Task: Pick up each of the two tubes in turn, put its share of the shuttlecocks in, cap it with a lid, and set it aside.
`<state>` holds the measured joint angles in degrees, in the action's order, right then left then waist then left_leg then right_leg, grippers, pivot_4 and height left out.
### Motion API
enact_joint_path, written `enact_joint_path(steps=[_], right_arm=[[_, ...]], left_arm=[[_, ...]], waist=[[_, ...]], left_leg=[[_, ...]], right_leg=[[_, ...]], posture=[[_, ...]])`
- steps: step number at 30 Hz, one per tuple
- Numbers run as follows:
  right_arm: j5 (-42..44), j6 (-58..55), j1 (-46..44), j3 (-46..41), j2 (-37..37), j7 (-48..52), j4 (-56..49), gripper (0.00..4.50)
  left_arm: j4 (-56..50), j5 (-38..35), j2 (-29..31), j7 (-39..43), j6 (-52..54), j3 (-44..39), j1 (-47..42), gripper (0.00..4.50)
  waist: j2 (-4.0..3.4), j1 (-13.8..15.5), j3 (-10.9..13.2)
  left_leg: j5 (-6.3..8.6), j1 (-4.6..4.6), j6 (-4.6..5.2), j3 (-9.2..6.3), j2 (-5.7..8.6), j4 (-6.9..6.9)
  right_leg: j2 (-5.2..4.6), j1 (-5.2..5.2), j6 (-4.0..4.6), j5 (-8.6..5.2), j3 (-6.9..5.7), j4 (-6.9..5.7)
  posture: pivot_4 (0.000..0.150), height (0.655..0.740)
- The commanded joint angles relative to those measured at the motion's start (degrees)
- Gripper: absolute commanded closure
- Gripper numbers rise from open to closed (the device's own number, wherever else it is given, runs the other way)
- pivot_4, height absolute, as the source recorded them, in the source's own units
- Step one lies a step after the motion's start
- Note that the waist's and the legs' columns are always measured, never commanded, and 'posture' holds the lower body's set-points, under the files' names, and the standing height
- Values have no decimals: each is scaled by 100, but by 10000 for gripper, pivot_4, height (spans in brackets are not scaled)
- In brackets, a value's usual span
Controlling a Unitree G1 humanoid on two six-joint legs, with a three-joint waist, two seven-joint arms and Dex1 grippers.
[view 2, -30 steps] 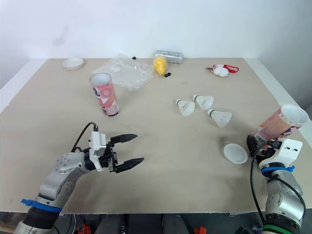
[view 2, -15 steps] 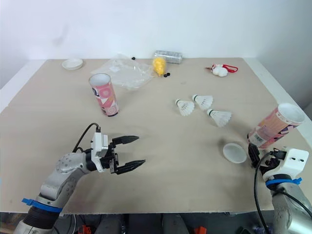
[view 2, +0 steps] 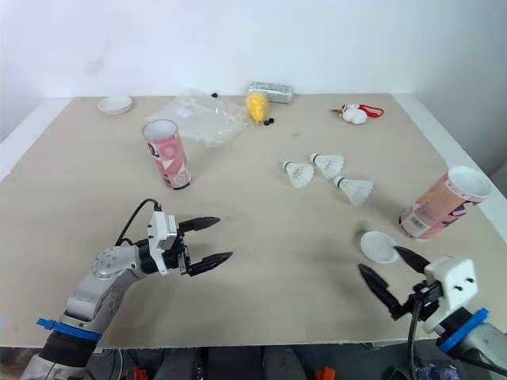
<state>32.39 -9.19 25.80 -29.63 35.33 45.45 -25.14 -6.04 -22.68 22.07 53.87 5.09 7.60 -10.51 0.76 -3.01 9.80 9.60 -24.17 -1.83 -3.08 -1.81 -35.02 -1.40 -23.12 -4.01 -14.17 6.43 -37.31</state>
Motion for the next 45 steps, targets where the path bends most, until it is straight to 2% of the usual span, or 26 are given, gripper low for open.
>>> enact_joint_path(steps=[1,5,8,13,17,23,27,34,45], right_arm=[[126,-18,-898,660,256,333,-285,697],[-17,-183,-2490,1814,187,743,379,697],[-313,76,-3524,2507,6,1279,1274,697],[-701,550,-4890,3156,-356,2008,2798,697],[-888,755,-5578,3384,-600,2376,3649,697],[-1125,920,-5975,3504,-846,2456,4117,697],[-1289,954,-6043,3578,-1008,2296,4131,697],[-1468,928,-6139,3593,-1157,2142,4258,697],[-1607,939,-6197,3583,-1311,1932,4249,697]], left_arm=[[-108,131,-48,-557,84,-306,6,0],[-248,402,-142,-1309,159,-532,148,0],[-359,570,-255,-1940,384,-693,260,0],[-456,714,-508,-2787,619,-997,374,0],[-400,798,-692,-3334,728,-1180,318,0],[-292,891,-833,-3738,861,-1239,138,0],[286,949,-843,-3976,894,-1366,-352,0],[1603,967,-722,-3759,819,-1382,-1295,0],[3499,1404,-475,-3293,375,-1179,-2494,0]], waist=[[5,-19,3],[22,-18,14],[36,38,18],[41,55,21],[41,54,22],[41,47,22],[41,43,22],[41,35,22],[41,35,22]], left_leg=[[0,2,0,0,0,-3],[-1,1,2,-9,0,-18],[-1,-7,1,-13,2,-25],[8,-35,-11,-23,13,-28],[12,-35,-13,-29,11,-25],[11,-33,-13,-29,12,-28],[8,-30,-15,-29,10,-29],[-4,-29,-22,-29,10,-31],[-4,-31,-23,-29,10,-28]], right_leg=[[0,-1,3,4,0,0],[5,0,5,18,-5,0],[6,4,-1,16,-7,0],[1,0,-45,14,-5,8],[7,-1,-32,17,-9,8],[7,0,-41,20,-10,8],[10,0,-43,28,-12,8],[12,0,-47,40,-13,8],[11,-1,-48,37,-13,8]], posture=[[1500,7400],[1500,7400],[1500,7400],[1500,7400],[1500,7400],[1500,7400],[1500,7400],[1500,7400],[1500,7400]])
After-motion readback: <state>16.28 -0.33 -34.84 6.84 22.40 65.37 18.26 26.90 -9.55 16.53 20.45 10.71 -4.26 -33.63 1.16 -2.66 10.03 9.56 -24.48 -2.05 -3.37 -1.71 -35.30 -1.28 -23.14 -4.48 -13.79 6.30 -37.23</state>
